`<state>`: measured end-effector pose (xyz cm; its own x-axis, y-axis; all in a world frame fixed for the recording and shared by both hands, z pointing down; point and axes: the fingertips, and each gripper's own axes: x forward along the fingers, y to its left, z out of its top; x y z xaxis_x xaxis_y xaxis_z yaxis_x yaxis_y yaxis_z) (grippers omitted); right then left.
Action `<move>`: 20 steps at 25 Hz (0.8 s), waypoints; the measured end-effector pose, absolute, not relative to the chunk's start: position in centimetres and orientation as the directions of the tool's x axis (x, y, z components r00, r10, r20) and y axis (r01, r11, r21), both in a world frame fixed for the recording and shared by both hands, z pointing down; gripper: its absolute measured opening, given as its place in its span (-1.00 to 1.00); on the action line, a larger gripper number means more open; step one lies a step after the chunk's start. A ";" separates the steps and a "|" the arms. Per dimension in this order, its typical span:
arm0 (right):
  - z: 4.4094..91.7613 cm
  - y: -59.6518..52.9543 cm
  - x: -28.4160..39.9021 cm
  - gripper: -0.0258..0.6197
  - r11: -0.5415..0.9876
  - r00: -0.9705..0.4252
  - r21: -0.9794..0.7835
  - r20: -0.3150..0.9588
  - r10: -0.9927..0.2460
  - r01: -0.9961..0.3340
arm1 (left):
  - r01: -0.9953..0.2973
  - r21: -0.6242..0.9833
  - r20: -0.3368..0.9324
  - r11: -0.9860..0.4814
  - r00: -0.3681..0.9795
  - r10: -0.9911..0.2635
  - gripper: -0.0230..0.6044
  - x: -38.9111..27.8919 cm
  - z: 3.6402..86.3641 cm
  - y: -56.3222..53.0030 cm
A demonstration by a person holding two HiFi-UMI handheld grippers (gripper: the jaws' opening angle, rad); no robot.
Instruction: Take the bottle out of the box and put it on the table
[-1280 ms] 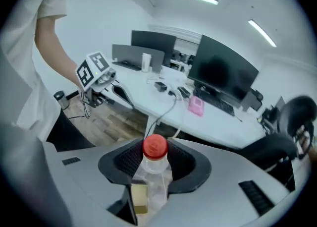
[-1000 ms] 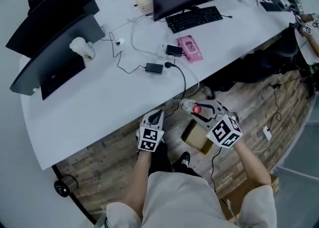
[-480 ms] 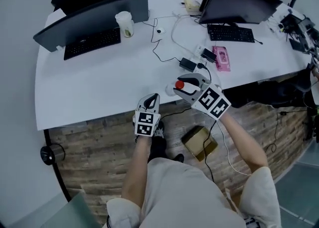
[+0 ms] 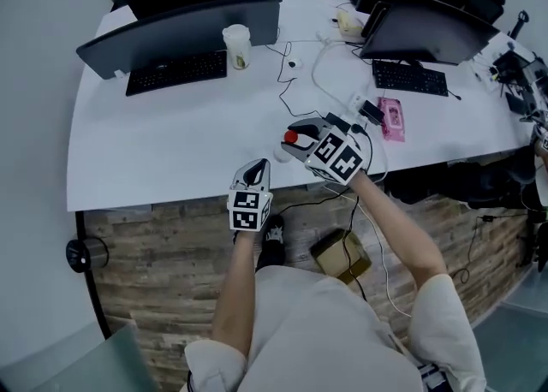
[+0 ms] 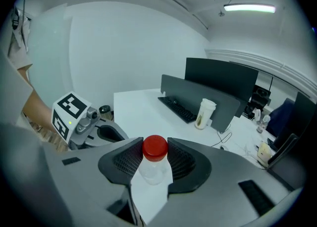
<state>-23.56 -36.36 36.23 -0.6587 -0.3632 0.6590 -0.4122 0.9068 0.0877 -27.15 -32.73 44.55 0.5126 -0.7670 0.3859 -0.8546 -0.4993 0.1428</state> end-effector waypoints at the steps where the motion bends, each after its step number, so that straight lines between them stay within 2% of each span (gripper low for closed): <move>1: 36.8 -36.6 -23.8 -0.36 0.909 -0.654 0.080 0.668 -0.354 -0.410 | -0.858 0.146 0.389 -0.493 0.508 -0.769 -0.88 -27.7 44.6 -32.8; 13: 39.2 -39.8 -25.0 -0.35 0.877 -0.650 0.026 0.661 -0.376 -0.481 | -0.835 0.172 0.418 -0.523 0.542 -0.729 -0.88 -30.2 46.3 -36.3; 20: 39.2 -40.5 -24.8 -0.34 0.825 -0.661 0.013 0.591 -0.463 -0.565 | -0.822 0.191 0.401 -0.536 0.564 -0.722 -0.88 -29.6 45.9 -37.3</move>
